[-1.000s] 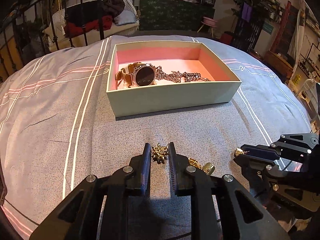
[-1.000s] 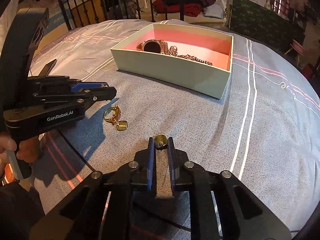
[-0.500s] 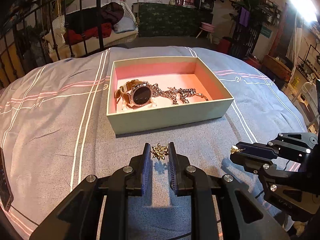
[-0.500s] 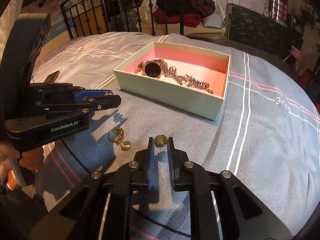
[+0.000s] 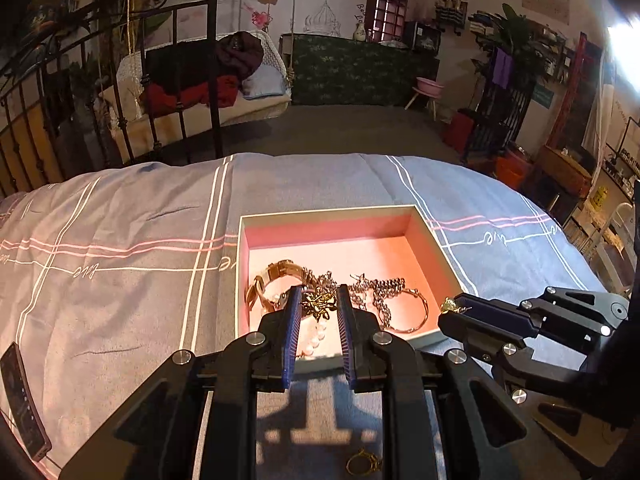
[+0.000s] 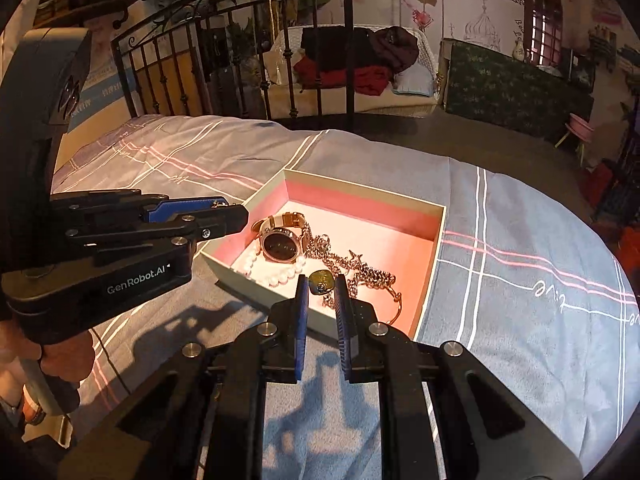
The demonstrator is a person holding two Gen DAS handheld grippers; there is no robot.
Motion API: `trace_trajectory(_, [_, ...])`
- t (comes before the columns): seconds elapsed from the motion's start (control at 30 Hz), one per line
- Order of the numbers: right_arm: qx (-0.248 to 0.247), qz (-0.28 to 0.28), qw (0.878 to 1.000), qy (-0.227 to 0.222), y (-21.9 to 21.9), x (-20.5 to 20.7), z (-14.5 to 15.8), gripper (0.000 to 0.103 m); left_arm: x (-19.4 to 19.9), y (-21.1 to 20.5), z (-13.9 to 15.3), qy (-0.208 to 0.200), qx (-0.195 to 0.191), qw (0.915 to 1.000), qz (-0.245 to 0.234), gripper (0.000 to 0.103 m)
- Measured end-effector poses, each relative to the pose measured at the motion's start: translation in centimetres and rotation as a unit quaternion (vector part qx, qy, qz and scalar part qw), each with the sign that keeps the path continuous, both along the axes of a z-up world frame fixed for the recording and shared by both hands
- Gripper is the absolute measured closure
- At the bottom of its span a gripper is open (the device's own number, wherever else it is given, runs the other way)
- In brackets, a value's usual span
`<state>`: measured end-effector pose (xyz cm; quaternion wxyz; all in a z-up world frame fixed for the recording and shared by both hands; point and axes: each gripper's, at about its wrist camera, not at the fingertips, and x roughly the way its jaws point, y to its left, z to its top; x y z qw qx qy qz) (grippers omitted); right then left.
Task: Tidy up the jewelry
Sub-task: 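Lower the gold charm into the box with the right gripper while the left gripper drops the gold brooch in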
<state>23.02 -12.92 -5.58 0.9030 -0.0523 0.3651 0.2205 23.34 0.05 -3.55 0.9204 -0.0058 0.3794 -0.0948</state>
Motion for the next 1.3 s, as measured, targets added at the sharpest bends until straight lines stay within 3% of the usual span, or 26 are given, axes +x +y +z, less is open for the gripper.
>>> trace_trajectory(0.23, [-0.004, -0.012, 1.0, -0.002, 1.0, 3.3, 0.6, 0.089, 3.8, -0.1, 1.2, 0.002, -0.002, 0.9999, 0.016, 0.085])
trace_trajectory(0.5, [-0.021, -0.03, 0.999, 0.023, 1.3, 6.3, -1.3, 0.089, 7.0, -0.7, -1.0, 0.05, -0.004, 0.9985, 0.022, 0.085])
trace_trajectory(1.3, [-0.043, -0.024, 0.997, 0.058, 1.5, 6.7, -4.3, 0.089, 8.2, -1.7, -4.3, 0.098, 0.006, 0.9948, 0.025, 0.085])
